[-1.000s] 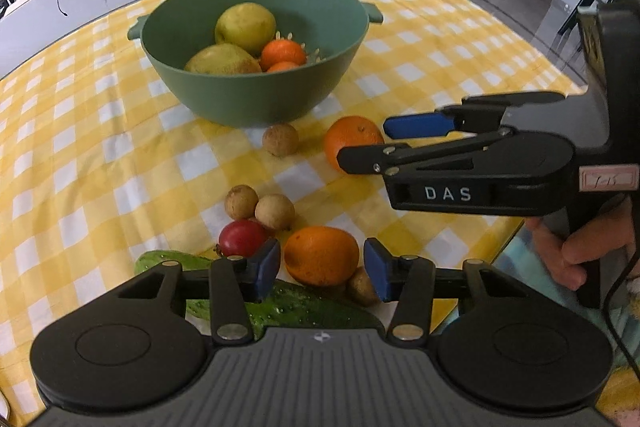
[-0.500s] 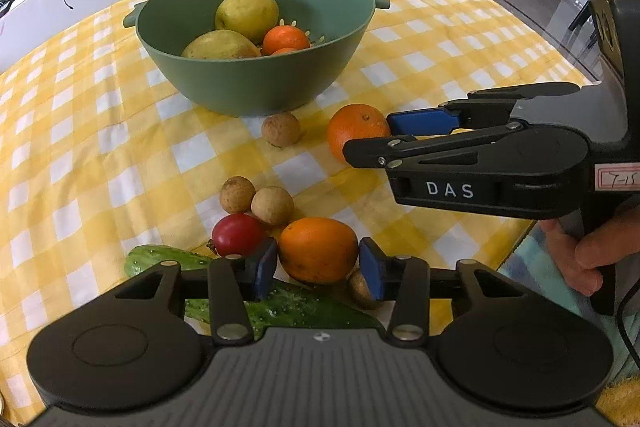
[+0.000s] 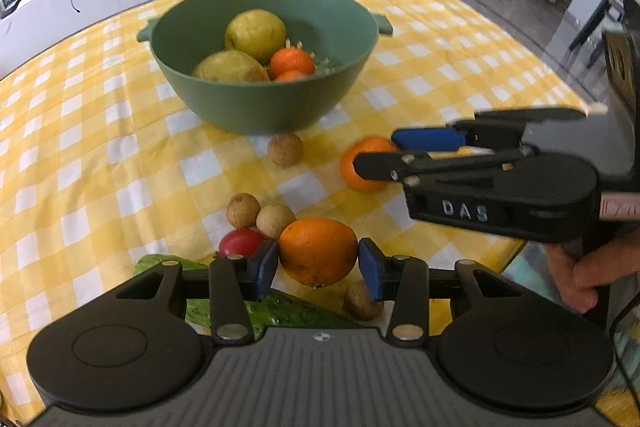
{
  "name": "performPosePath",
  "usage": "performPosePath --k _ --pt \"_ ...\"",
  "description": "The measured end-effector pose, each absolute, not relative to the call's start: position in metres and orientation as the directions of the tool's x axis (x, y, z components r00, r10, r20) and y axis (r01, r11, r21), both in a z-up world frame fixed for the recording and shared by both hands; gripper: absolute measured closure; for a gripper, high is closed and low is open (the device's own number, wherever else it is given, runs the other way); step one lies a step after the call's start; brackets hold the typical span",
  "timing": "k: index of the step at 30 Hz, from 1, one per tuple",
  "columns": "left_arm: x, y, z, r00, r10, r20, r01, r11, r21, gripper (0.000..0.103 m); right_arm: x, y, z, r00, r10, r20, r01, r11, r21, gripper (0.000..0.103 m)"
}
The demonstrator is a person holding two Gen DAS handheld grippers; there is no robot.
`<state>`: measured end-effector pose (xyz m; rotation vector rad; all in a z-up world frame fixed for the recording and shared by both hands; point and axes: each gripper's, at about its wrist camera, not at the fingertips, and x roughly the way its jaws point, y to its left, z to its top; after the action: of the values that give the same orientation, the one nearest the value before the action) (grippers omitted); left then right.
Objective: Organize fruits
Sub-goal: 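Carry both held mandarins over the green colander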
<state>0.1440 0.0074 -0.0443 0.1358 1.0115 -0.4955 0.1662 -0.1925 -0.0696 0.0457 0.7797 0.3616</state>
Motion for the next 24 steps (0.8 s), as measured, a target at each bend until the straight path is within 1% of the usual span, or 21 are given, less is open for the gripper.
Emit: performPosePath --k 5,11,12,13,14,16,18,21,24 --pt "0.147 0.018 -0.035 0.459 -0.370 -0.808 0.423 0.891 -0.167 0.054 0.161 -0.193 -0.066 0.661 0.344 -0.667 -0.316 0.934 0.168 0.069" --pt "0.152 0.023 -0.035 0.479 -0.365 -0.798 0.386 0.905 -0.182 0.054 0.161 -0.187 -0.068 0.652 0.329 -0.683 -0.334 0.933 0.132 0.067" --pt "0.153 0.025 -0.034 0.481 -0.365 -0.797 0.378 0.907 -0.188 0.054 0.161 -0.186 -0.068 0.652 0.327 -0.684 -0.336 0.934 0.126 0.065" --pt "0.154 0.026 -0.034 0.484 -0.365 -0.795 0.369 0.909 -0.193 0.054 0.161 -0.185 -0.069 0.647 0.320 -0.693 -0.335 0.935 0.119 0.057" --pt "0.155 0.028 -0.034 0.487 -0.364 -0.794 0.361 0.912 -0.196 0.054 0.162 -0.184 -0.070 0.638 0.309 -0.705 -0.329 0.938 0.113 0.054" --pt "0.157 0.031 -0.033 0.494 -0.363 -0.790 0.345 0.916 -0.205 0.054 0.166 -0.184 -0.074 0.626 0.280 -0.727 -0.308 0.946 0.099 0.052" --pt "0.158 0.033 -0.033 0.501 -0.364 -0.785 0.332 0.919 -0.214 0.054 0.169 -0.187 -0.076 0.617 0.276 -0.737 -0.289 0.950 0.114 0.052" --pt "0.159 0.035 -0.029 0.519 -0.369 -0.771 0.316 0.921 -0.228 0.054 0.171 -0.191 -0.077 0.610 0.274 -0.743 -0.273 0.953 0.128 0.058" --pt "0.160 0.033 -0.021 0.546 -0.368 -0.753 0.306 0.924 -0.230 0.054 0.170 -0.192 -0.077 0.610 0.277 -0.742 -0.275 0.953 0.130 0.059"
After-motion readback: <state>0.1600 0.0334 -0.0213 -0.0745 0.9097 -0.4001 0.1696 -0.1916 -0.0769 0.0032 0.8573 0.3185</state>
